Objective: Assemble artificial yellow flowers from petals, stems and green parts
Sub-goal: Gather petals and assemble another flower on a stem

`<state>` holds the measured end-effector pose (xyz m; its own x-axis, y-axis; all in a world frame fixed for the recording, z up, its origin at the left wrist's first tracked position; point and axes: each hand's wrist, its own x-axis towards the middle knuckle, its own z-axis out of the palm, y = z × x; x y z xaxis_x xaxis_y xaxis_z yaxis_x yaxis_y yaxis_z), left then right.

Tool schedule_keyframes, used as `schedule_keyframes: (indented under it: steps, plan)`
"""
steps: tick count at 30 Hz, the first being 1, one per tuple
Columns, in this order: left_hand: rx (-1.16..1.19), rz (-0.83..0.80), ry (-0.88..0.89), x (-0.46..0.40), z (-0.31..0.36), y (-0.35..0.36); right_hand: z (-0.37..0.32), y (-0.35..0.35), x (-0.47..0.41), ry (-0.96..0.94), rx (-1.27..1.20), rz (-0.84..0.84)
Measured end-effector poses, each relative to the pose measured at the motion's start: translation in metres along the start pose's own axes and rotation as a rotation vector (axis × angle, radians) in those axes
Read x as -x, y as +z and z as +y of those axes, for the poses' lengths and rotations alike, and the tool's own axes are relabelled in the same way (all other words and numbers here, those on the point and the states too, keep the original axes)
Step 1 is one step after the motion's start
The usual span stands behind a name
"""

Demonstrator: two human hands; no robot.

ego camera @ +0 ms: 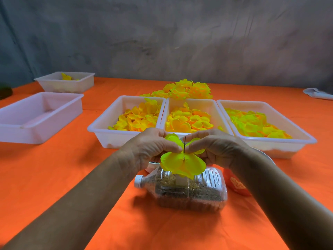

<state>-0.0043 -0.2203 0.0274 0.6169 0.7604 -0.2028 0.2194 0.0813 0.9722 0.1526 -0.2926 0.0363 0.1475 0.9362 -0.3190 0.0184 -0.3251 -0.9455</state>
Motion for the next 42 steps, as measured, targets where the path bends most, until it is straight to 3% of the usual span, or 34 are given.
schedule_keyframes:
  steps: [24, 37, 39, 42]
  plan:
    - [-0.07, -0.032, -0.072, -0.002, -0.013, -0.001, 0.01, 0.0, 0.001, -0.027, 0.164, 0.059]
    - [0.018, -0.179, -0.166, -0.009, -0.021, -0.004, 0.023, -0.002, -0.002, 0.014, 0.018, 0.02]
    - [-0.035, -0.105, -0.114, -0.007, -0.021, -0.005, 0.026, 0.0, 0.003, -0.058, 0.076, 0.087]
    - [-0.147, 0.08, 0.141, -0.002, -0.025, -0.005, 0.031, 0.006, 0.012, -0.239, 0.029, 0.156]
